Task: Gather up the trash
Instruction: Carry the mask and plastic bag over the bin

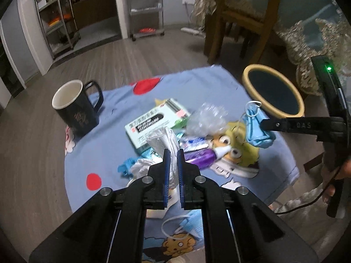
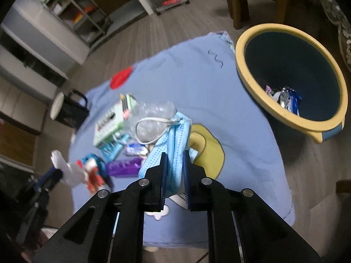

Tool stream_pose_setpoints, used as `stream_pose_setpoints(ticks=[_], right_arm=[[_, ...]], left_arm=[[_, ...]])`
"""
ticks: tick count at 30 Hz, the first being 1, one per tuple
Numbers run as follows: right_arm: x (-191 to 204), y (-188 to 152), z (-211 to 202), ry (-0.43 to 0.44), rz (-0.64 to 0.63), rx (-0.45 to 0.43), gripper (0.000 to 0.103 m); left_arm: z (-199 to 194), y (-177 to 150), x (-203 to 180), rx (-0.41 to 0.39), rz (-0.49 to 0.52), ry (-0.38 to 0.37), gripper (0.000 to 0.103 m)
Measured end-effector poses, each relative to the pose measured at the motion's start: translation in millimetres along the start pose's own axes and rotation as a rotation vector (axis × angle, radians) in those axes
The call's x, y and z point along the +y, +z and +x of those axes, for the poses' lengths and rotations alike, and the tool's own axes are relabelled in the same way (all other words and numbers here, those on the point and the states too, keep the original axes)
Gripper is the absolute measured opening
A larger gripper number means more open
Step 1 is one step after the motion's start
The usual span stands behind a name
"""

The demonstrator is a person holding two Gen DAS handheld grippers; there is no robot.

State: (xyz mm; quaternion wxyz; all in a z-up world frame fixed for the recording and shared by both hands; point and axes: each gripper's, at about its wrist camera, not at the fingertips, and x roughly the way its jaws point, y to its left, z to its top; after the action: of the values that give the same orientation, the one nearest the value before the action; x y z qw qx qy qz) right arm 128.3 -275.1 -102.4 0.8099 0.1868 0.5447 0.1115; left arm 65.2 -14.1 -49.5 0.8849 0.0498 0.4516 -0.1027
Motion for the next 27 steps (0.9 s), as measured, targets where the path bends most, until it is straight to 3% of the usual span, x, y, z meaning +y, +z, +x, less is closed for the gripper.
stream_pose_setpoints(ticks=[9,15,20,27], right_arm=[[7.5,27.7,-53.6,0.093,0.012,-0.132,0.015],[-4.6,61.7,-95.7,0.031,-0.045,-0.203,0.015],[-39.9,76.6,-109.6,-0.061,-0.039,-0.250,0.015],[-107.7,78.6,-96.3,-0.029,0.102,-0.230,0.015]], left_arm=[[-21.8,14.4,-12.0,-0.108,0.055,-0.009,0.006],[-22.2,23.4,-24.1,-0.125,0.078,-0.033,0.006],[-27.0,31.9,-43.4,-0.154,0.133,-0.047,0.006],[-27.7,50.3,-78.8,-0.183,0.197,-0.088,0.006]])
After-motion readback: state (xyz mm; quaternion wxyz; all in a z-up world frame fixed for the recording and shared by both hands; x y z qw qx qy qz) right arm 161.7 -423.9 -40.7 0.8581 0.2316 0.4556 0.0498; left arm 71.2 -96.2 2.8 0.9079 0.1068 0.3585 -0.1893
